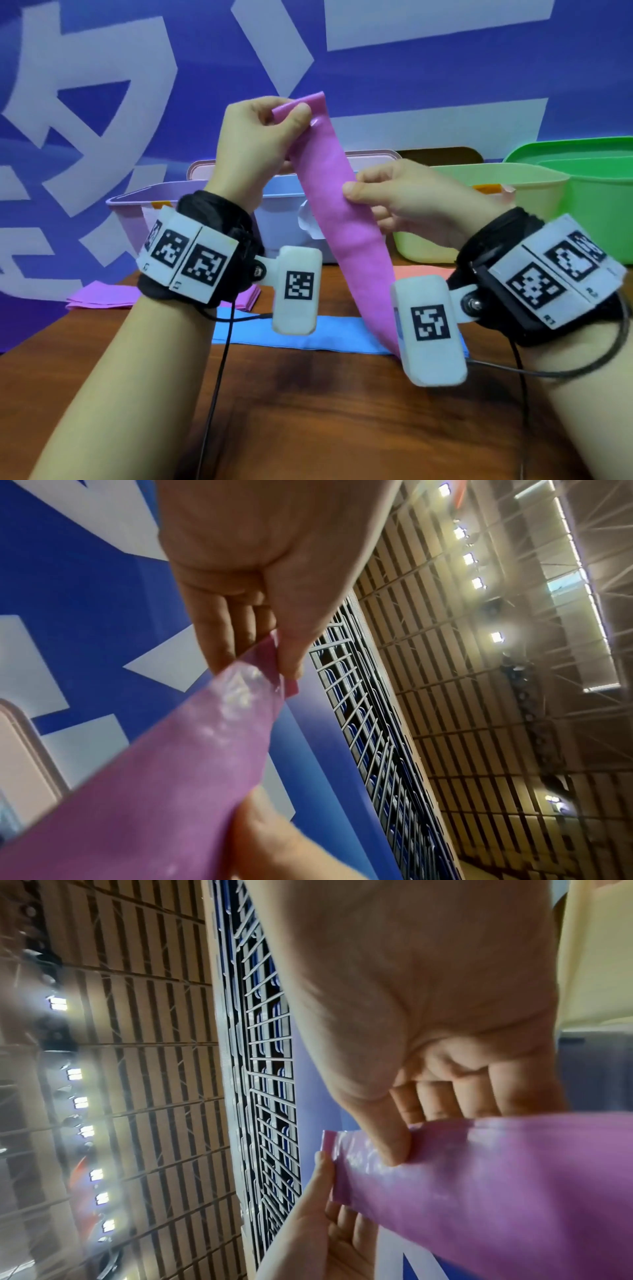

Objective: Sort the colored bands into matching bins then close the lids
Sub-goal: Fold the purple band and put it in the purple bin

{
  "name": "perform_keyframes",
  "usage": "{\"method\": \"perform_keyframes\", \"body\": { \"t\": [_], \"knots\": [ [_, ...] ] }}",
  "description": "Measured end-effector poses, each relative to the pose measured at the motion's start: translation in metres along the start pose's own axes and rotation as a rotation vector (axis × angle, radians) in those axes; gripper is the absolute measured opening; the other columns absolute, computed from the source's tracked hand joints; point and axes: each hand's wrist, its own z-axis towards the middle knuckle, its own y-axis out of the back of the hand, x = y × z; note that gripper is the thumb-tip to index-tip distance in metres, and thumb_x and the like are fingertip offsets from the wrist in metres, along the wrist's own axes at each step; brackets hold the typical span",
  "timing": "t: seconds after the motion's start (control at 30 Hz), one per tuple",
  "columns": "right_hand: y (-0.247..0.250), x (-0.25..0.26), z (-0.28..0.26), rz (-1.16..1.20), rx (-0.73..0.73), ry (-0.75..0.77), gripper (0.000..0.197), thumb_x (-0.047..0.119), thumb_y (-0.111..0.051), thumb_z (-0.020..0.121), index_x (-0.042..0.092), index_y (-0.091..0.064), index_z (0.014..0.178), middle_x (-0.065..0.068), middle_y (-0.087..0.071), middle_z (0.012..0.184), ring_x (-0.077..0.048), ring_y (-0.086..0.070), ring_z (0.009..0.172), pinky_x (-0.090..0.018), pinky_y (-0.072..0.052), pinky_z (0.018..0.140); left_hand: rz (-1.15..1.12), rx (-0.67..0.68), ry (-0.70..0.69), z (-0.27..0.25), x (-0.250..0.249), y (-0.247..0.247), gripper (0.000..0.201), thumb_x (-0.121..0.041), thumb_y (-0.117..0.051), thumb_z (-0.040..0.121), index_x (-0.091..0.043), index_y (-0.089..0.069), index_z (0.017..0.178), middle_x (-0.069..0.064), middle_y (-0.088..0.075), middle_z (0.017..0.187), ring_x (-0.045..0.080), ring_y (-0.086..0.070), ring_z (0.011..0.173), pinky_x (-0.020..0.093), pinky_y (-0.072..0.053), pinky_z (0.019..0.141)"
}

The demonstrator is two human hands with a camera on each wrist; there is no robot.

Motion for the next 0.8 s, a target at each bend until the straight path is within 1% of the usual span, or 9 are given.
{"method": "perform_keyframes", "body": {
  "t": [0.13,0.2,0.3,0.4,0.47,0.53,0.63,0.7,0.8],
  "knots": [
    [0.004,-0.005,0.002,0.107,-0.029,-0.030,0.018,0.015,-0.057,0.090,0.010,-0.062,0.074,0.001,-0.059,0.059,-0.002,-0.051,0.043,-0.011,-0.042,0.043,-0.011,0.064,0.076,0.001,0.005,0.000,0.020,-0.024,-0.055,0.095,-0.009,-0.061,0.082,0.002,-0.055,0.073,0.012,-0.058,0.065,0.020,-0.053,0.058],
    [0.007,-0.005,0.002,0.200,-0.082,-0.044,0.017,0.011,-0.058,0.089,0.006,-0.063,0.074,0.001,-0.063,0.055,-0.004,-0.056,0.043,-0.012,-0.044,0.043,-0.024,0.168,0.099,0.000,0.005,-0.001,0.023,-0.026,-0.052,0.096,-0.005,-0.060,0.092,0.005,-0.058,0.080,0.015,-0.062,0.071,0.022,-0.055,0.064],
    [0.011,-0.004,0.003,0.280,-0.145,-0.065,0.015,0.011,-0.058,0.089,0.006,-0.062,0.076,0.001,-0.062,0.054,-0.005,-0.056,0.043,-0.013,-0.046,0.043,-0.072,0.280,0.080,-0.003,0.001,-0.001,0.024,-0.020,-0.048,0.098,-0.002,-0.060,0.108,0.012,-0.064,0.096,0.020,-0.066,0.086,0.027,-0.057,0.079],
    [0.016,-0.004,0.004,0.287,-0.174,-0.054,0.019,0.011,-0.056,0.091,0.009,-0.059,0.072,0.006,-0.057,0.045,-0.001,-0.050,0.037,-0.012,-0.041,0.037,-0.139,0.325,0.044,-0.007,-0.006,-0.004,0.020,-0.017,-0.045,0.099,-0.006,-0.061,0.103,0.012,-0.066,0.095,0.020,-0.067,0.087,0.032,-0.056,0.084],
    [0.019,-0.002,0.001,0.215,-0.152,-0.032,0.020,0.013,-0.055,0.092,0.010,-0.060,0.073,0.005,-0.058,0.051,-0.002,-0.050,0.042,-0.014,-0.042,0.042,-0.146,0.270,0.029,-0.006,-0.006,-0.005,0.018,-0.017,-0.046,0.099,-0.009,-0.062,0.098,0.010,-0.066,0.091,0.019,-0.068,0.083,0.031,-0.057,0.080],
    [0.022,0.002,-0.004,0.161,-0.057,0.008,0.015,0.015,-0.055,0.092,0.010,-0.065,0.082,0.005,-0.063,0.064,-0.004,-0.055,0.053,-0.014,-0.046,0.053,-0.142,0.148,0.042,-0.003,-0.005,-0.003,0.016,-0.016,-0.048,0.098,-0.008,-0.062,0.100,0.009,-0.065,0.089,0.016,-0.068,0.076,0.027,-0.057,0.071],
    [0.024,0.009,-0.008,0.147,0.063,0.078,0.018,0.011,-0.057,0.089,0.006,-0.067,0.104,0.000,-0.070,0.092,-0.010,-0.063,0.079,-0.020,-0.050,0.078,-0.091,0.030,0.118,0.002,0.001,0.003,0.016,-0.014,-0.052,0.095,-0.009,-0.059,0.109,0.007,-0.064,0.087,0.010,-0.067,0.066,0.024,-0.057,0.063],
    [0.022,0.013,-0.009,0.109,-0.002,0.131,0.015,0.008,-0.058,0.088,0.011,-0.067,0.099,0.000,-0.068,0.095,-0.011,-0.062,0.086,-0.026,-0.049,0.087,0.057,-0.001,0.106,0.002,0.007,0.002,0.018,-0.019,-0.054,0.094,-0.014,-0.059,0.110,-0.002,-0.062,0.088,0.007,-0.063,0.072,0.031,-0.058,0.075],
    [0.019,0.015,-0.006,0.079,-0.177,0.214,0.016,0.006,-0.058,0.088,0.018,-0.067,0.096,0.001,-0.067,0.095,-0.008,-0.059,0.085,-0.025,-0.047,0.084,0.145,0.010,0.015,-0.003,0.002,-0.005,0.017,-0.028,-0.051,0.095,-0.022,-0.066,0.095,-0.015,-0.065,0.090,0.003,-0.060,0.089,0.035,-0.049,0.094]
  ]
}}
